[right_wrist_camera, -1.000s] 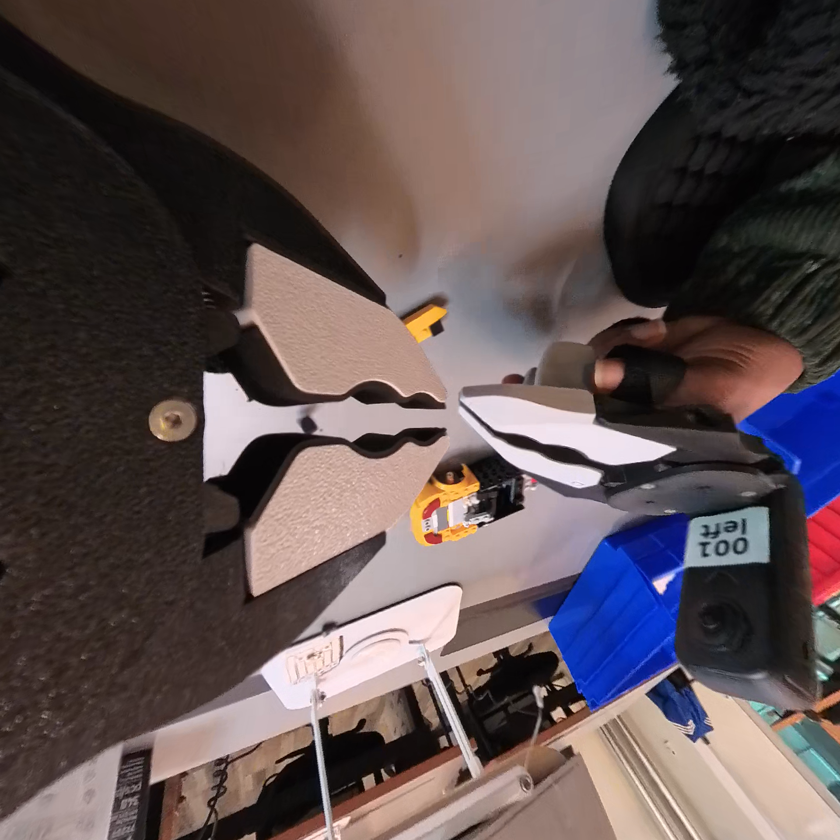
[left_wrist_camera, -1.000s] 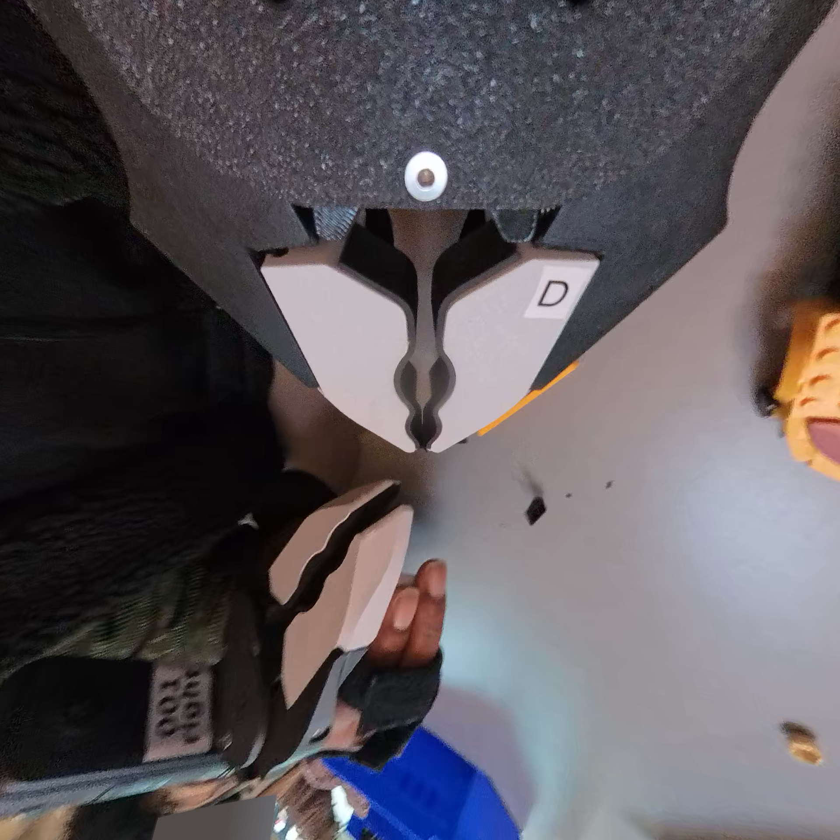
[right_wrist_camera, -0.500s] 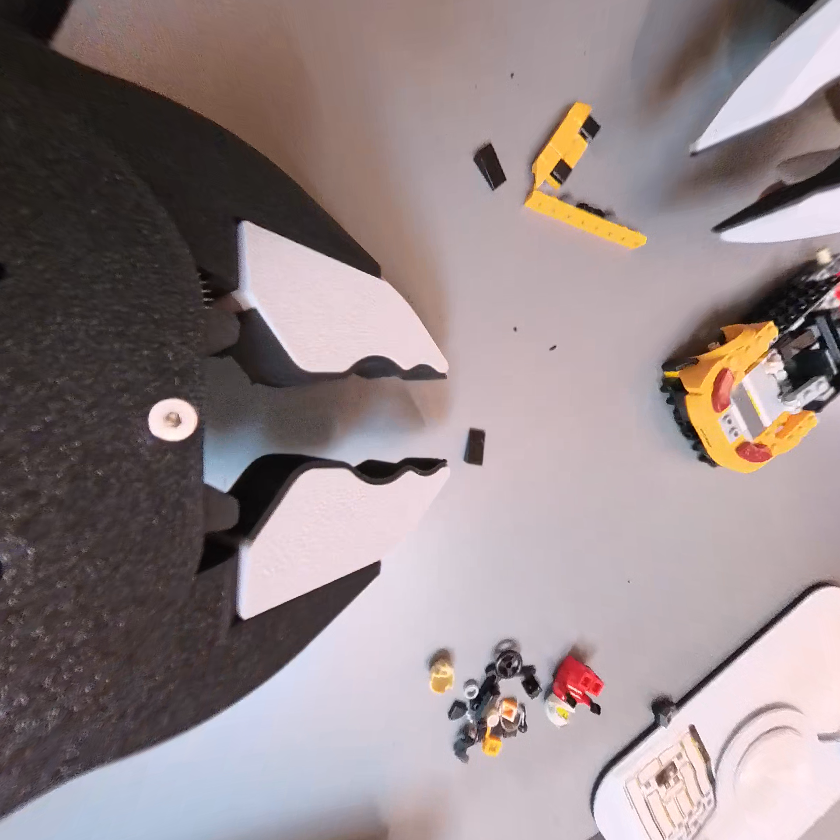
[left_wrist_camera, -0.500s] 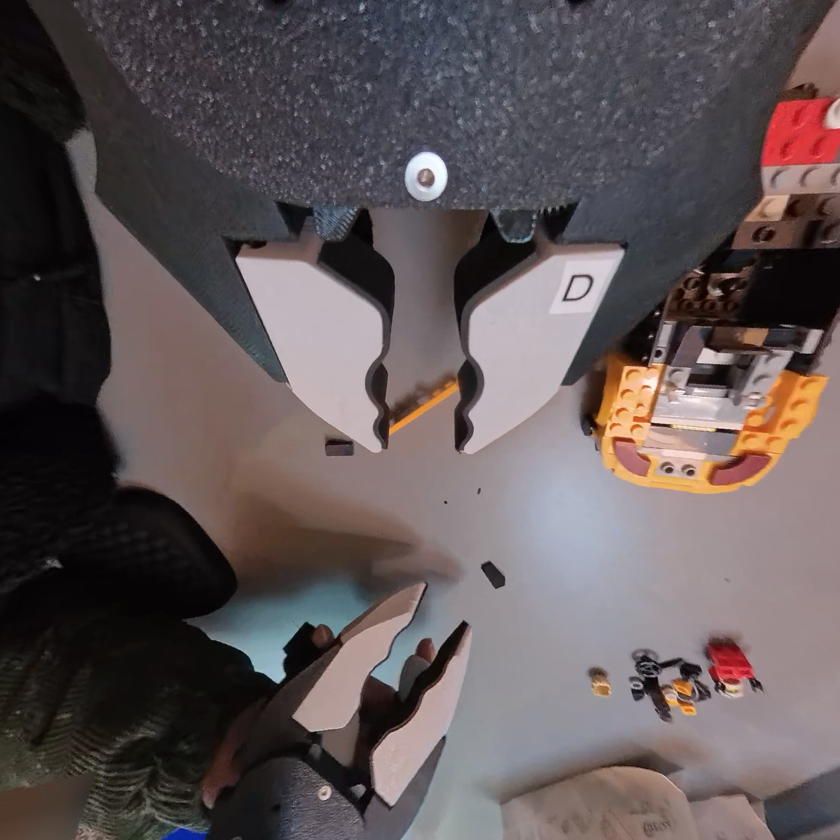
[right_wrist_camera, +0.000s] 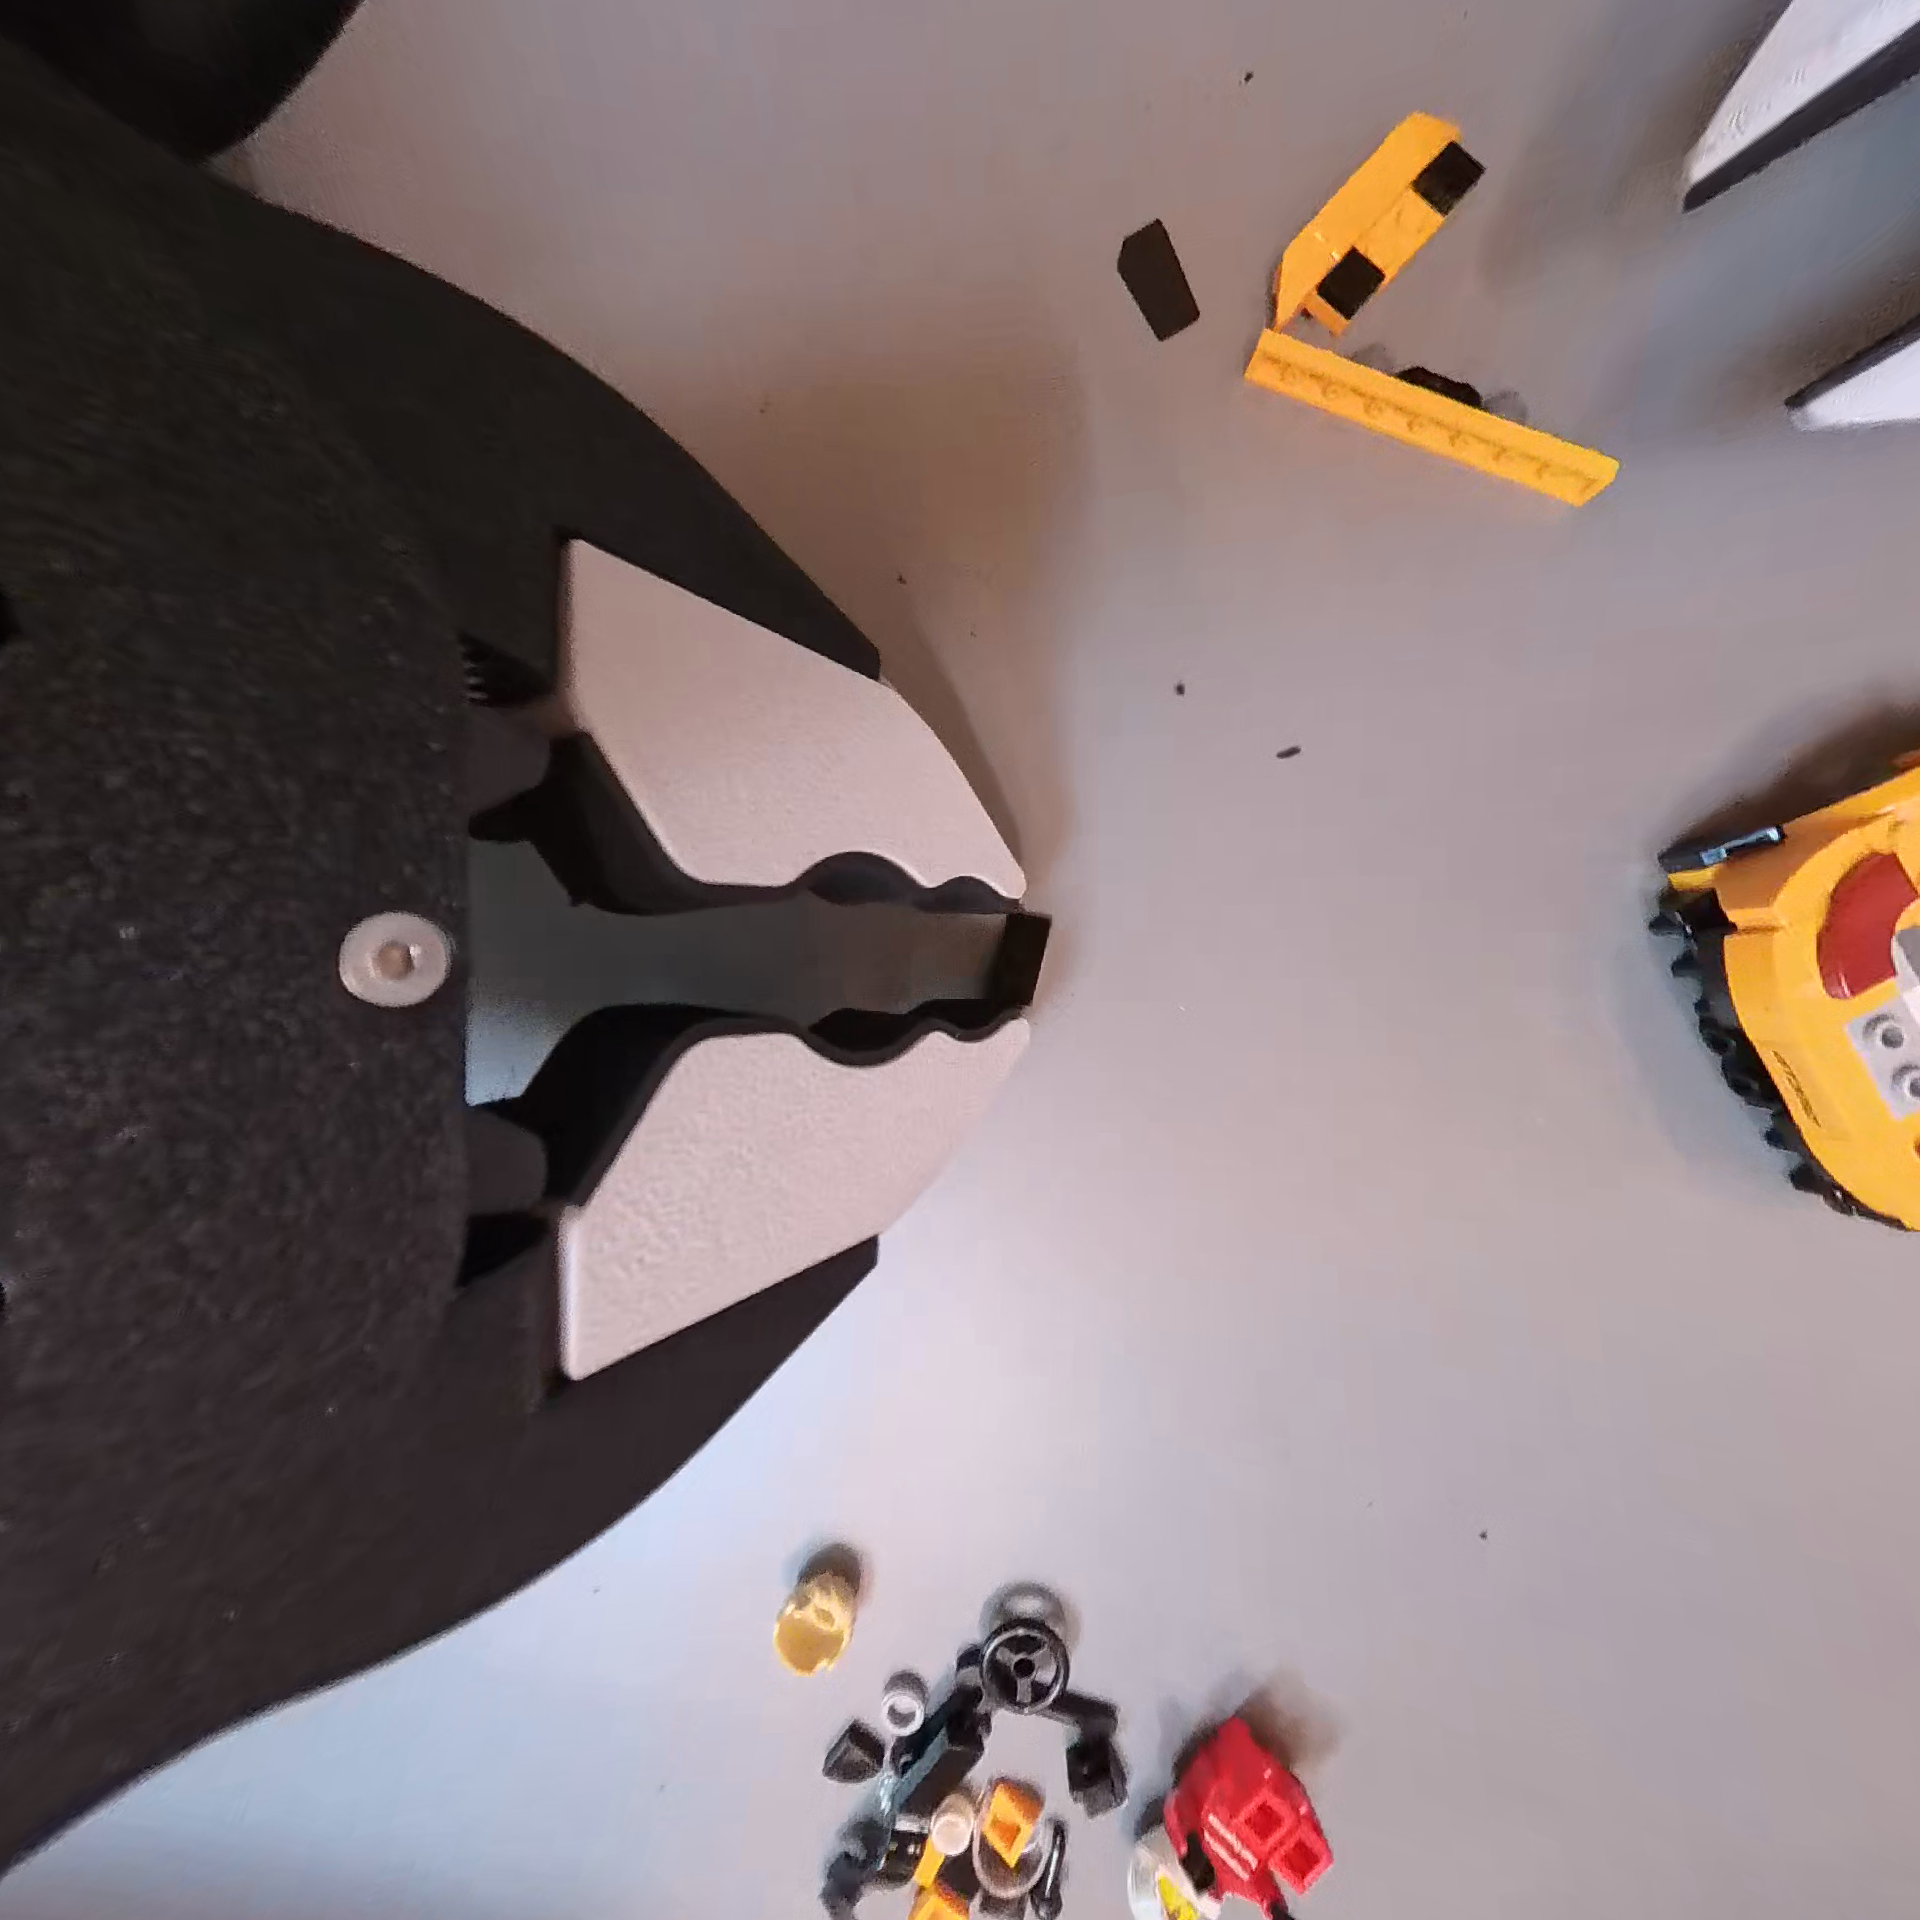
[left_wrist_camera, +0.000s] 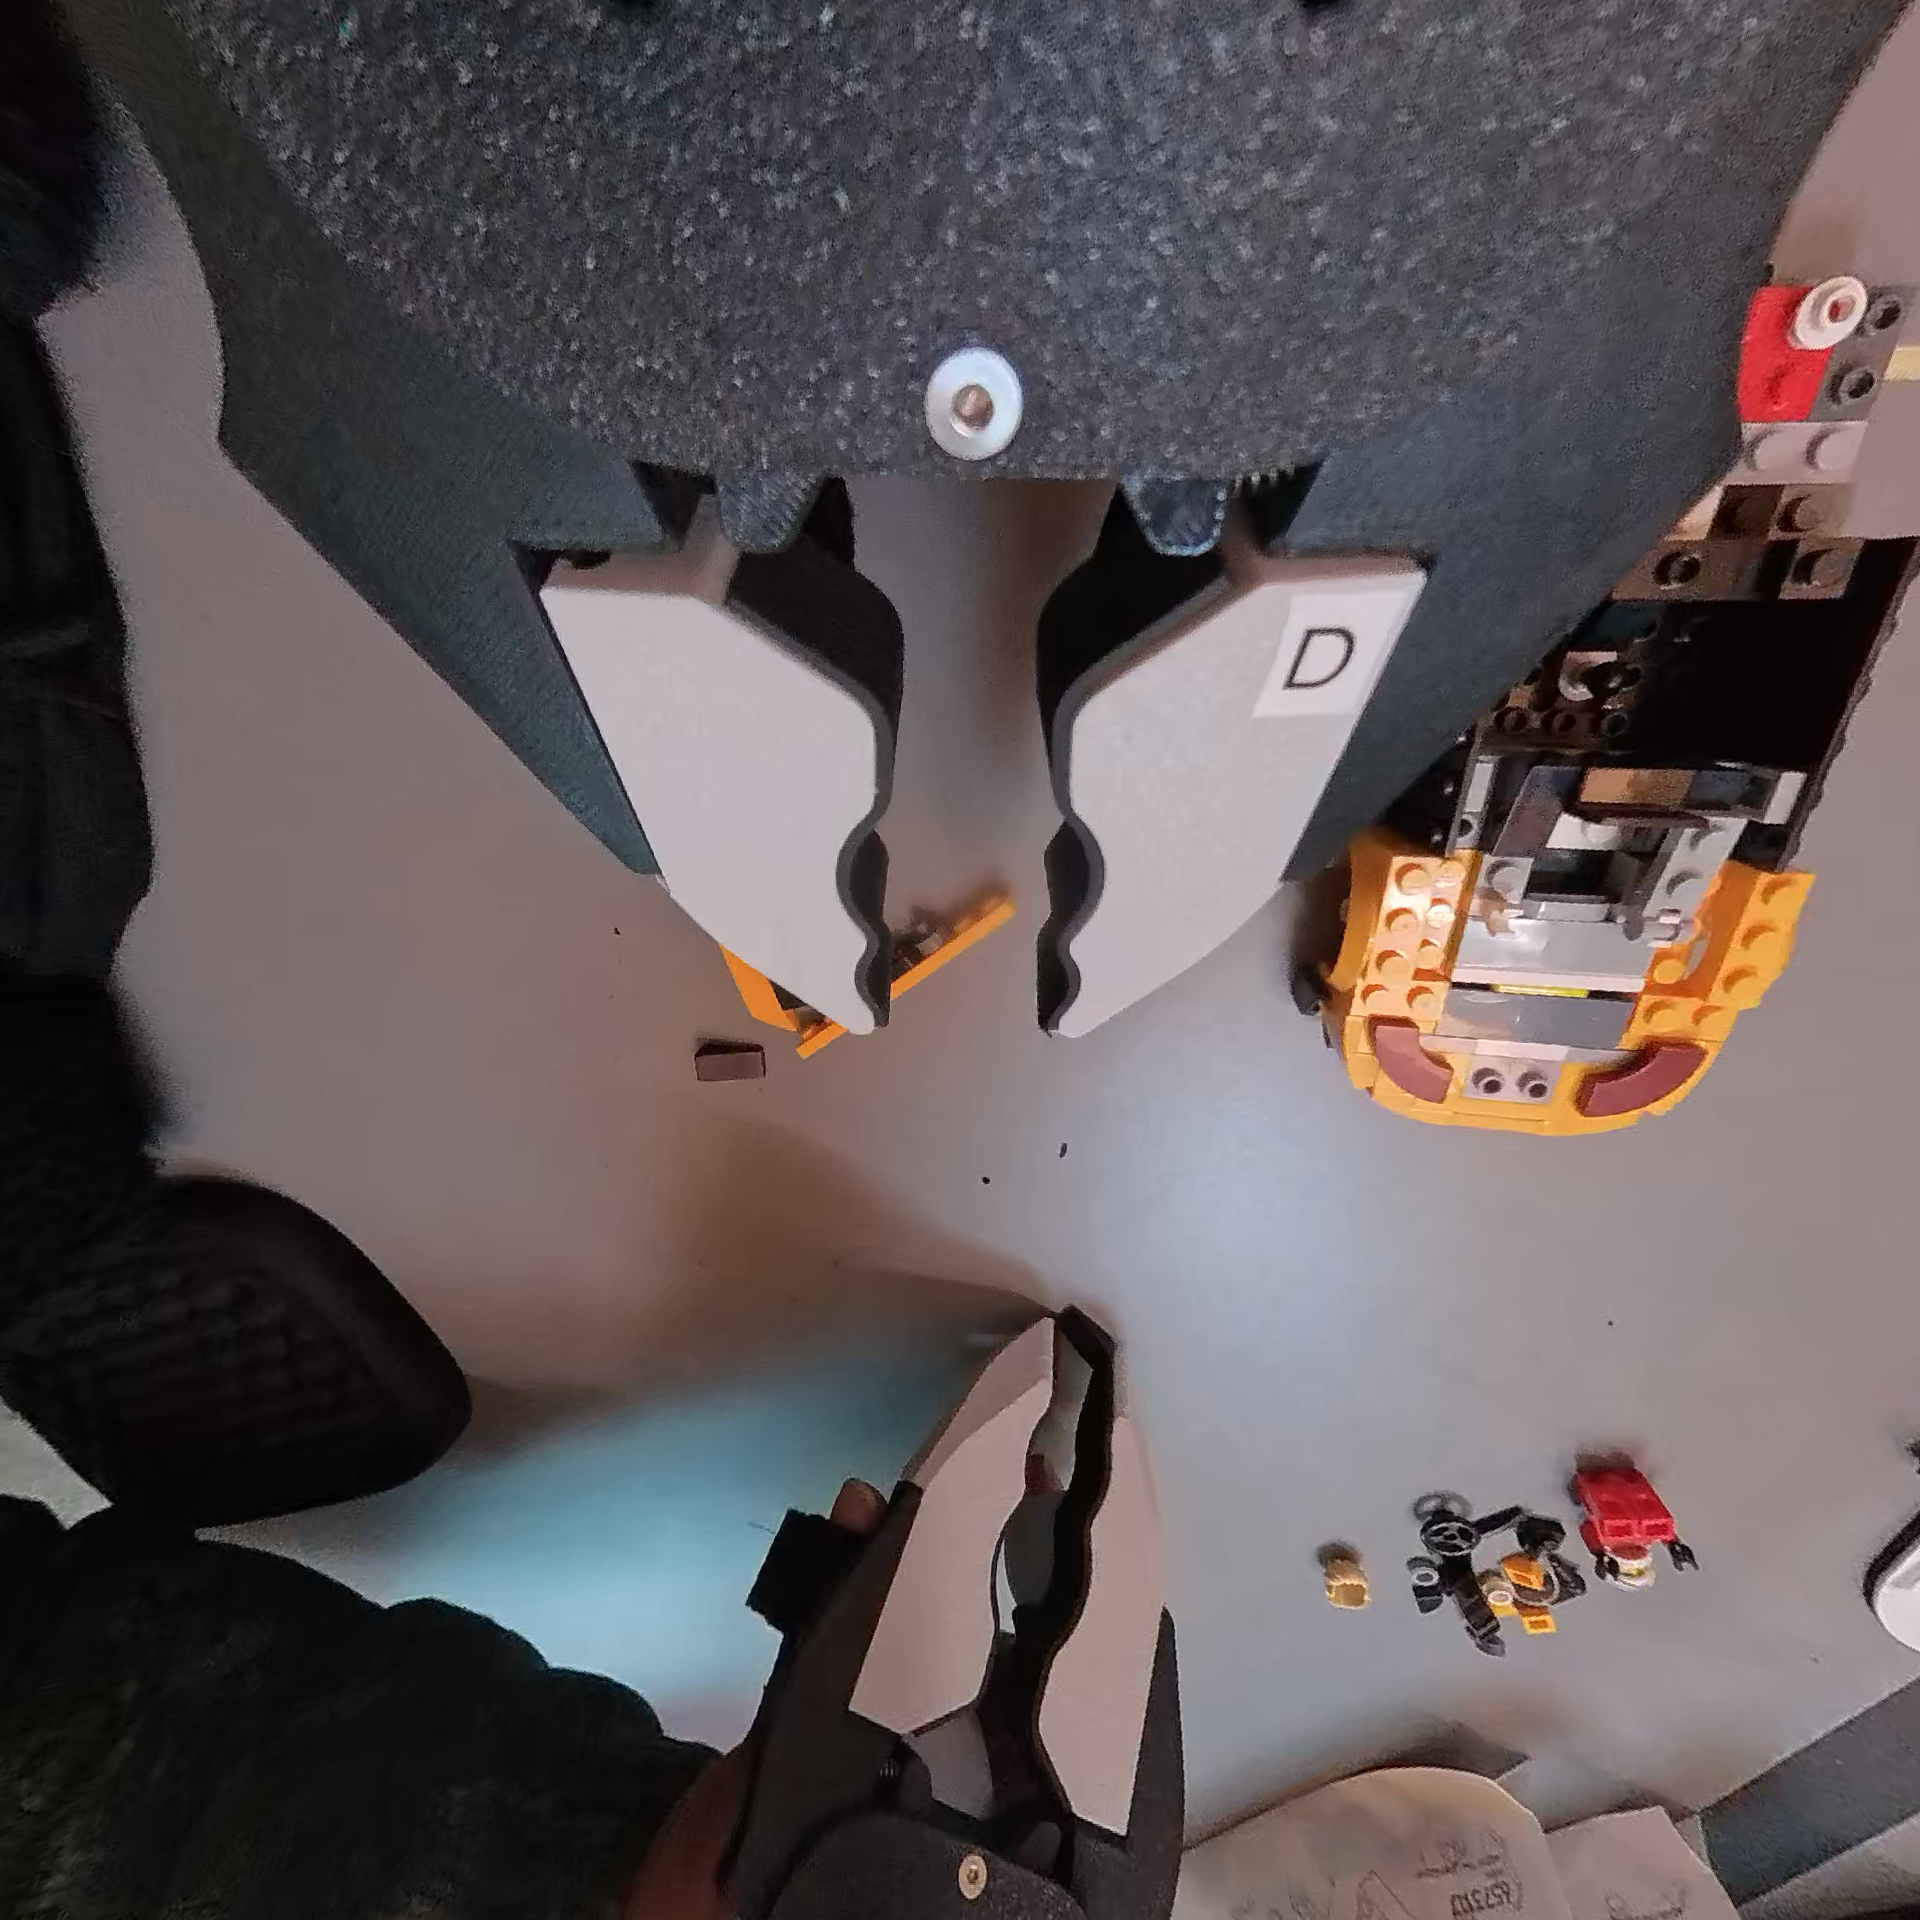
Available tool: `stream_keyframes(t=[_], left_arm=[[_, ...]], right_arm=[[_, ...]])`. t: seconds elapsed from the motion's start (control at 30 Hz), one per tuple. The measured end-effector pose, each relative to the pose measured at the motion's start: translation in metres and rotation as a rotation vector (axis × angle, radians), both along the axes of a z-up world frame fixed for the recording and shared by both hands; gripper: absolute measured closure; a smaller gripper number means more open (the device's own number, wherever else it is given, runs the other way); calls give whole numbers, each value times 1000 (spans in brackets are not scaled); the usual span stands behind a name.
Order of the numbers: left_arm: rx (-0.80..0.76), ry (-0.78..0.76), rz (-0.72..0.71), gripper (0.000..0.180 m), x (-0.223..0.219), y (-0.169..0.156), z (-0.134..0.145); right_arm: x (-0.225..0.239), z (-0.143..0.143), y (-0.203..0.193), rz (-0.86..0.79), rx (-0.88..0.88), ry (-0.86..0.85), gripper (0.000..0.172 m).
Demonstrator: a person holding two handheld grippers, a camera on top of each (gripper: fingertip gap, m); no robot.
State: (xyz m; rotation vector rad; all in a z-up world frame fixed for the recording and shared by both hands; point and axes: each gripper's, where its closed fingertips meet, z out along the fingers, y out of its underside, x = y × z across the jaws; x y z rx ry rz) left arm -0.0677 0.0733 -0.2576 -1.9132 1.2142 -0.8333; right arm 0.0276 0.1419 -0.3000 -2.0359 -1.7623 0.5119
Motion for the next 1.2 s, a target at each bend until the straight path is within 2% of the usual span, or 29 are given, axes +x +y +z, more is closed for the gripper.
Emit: stream_keyframes(t=[0.1, 0.13, 0.17, 0.27, 0.4, 0.5, 0.63, 0.77, 0.87, 0.97, 1.03, 1.13, 1.2], left_arm=[[17, 8, -9, 155, 2, -1, 0], [15, -3, -12, 155, 4, -2, 1], [6, -23, -16, 155, 6, -3, 3], [-84, -133, -16, 155, 17, -8, 13], [-138, -106, 93, 157, 7, 9, 4], [-91, -34, 195, 159, -17, 27, 1], [-63, 54, 262, 159, -43, 37, -5], [-54, 216, 210, 156, -58, 30, -24], [-97, 226, 203, 150, -50, 25, -33], [-58, 303, 230, 150, -45, 30, -42], [-61, 316, 205, 173, -39, 26, -42], [-1, 399, 169, 175, -48, 22, -36], [52, 385, 216, 175, -65, 21, -11]], right_arm=[[-5, 5, -7, 50, 64, 44, 158], [-11, 11, -14, 75, 87, 95, 159], [-20, 19, -20, 92, 124, 153, 172], [-47, 44, -51, 181, 239, 313, 172], [-56, 41, -59, 200, 346, 237, 164], [-55, 36, -41, 92, 300, 223, 158], [-70, 24, -28, -41, 166, 214, 147], [-95, 22, -37, -26, 94, 233, 144], [-97, 24, -36, -14, 126, 219, 144], [-90, 29, -38, -30, 127, 224, 145], [-82, 35, -39, -49, 126, 235, 145], [-63, 42, -47, -78, 103, 254, 146], [-48, 39, -59, -81, 72, 235, 145]])
